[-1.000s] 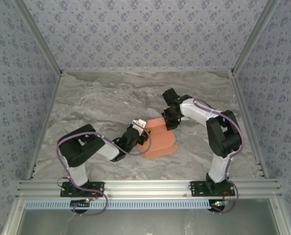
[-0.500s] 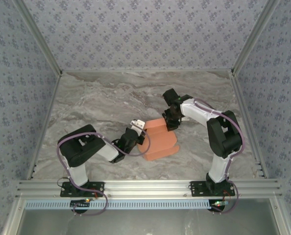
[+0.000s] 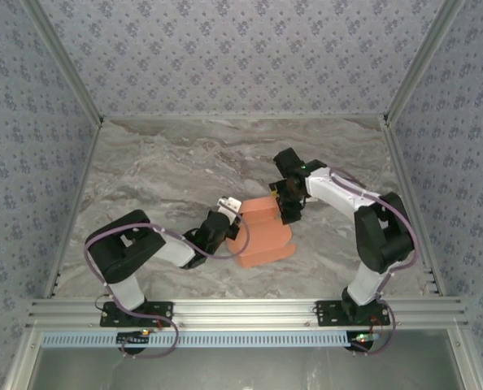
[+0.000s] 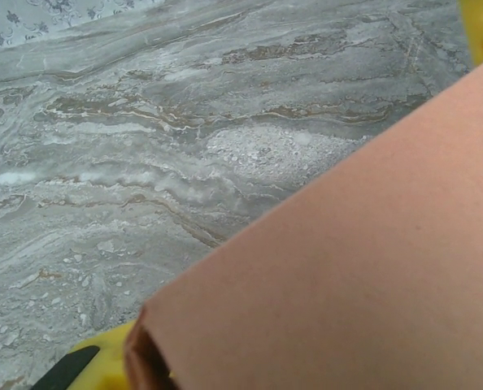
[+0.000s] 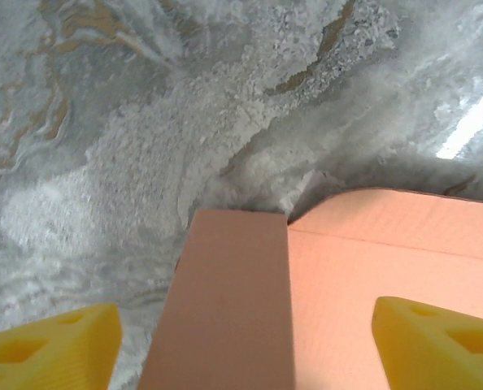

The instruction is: Fold the paper box

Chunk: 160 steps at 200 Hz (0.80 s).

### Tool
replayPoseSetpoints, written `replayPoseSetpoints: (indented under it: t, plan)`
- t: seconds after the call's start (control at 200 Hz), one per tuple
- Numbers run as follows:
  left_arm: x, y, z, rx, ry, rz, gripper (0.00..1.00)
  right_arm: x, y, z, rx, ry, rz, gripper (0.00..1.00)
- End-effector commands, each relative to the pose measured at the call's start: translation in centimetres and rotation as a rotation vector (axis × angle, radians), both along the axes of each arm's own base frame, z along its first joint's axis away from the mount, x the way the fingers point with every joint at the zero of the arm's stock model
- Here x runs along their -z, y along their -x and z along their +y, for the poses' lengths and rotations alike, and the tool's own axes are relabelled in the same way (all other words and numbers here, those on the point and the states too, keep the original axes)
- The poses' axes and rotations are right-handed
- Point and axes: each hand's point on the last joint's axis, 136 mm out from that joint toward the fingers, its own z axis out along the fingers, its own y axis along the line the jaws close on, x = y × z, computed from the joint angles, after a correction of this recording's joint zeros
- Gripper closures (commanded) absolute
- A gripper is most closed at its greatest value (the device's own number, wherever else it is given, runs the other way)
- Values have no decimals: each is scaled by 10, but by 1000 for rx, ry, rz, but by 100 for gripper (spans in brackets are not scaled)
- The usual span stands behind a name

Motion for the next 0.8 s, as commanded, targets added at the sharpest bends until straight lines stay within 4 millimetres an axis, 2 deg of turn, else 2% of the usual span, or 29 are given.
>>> replayPoseSetpoints:
  t: [0.0,0.105,0.185,0.255,0.305,0.34,0.4,0.485,0.56,0.63,0.725,0.795]
  plan:
    - [-21,-14,5,-18,28,16,88,-16,16,-14,7,23,-20,11]
    - [-25,-21,11,14,46,53,88,-24,26,-28,1,20,-44,8]
    - [-28,-26,11,78,61,97,88,-31,24,-40,-30,29,-116,8]
    - [-29,-31,15,104,94,177,88,-40,-1,-58,-121,77,-285,11]
    - [-33,-32,16,122,139,227,87,-52,-20,-72,-226,142,-417,13]
    - [-36,-35,19,116,177,254,85,-66,-38,-75,-332,202,-564,14]
    - [-40,-35,22,118,223,307,82,-95,-57,-57,-584,264,-846,15]
    - [-46,-30,16,164,237,355,83,-119,-53,-24,-932,370,-1094,17]
    - [-47,-27,13,177,231,394,83,-116,-42,2,-1244,509,-1185,18]
    - [-46,-25,13,180,228,435,83,-102,-25,30,-1521,576,-1252,20]
    - [-43,-25,12,175,250,493,82,-88,-32,32,-1561,661,-1213,25]
    - [-42,-24,13,164,268,517,82,-85,-37,30,-1547,694,-1210,33]
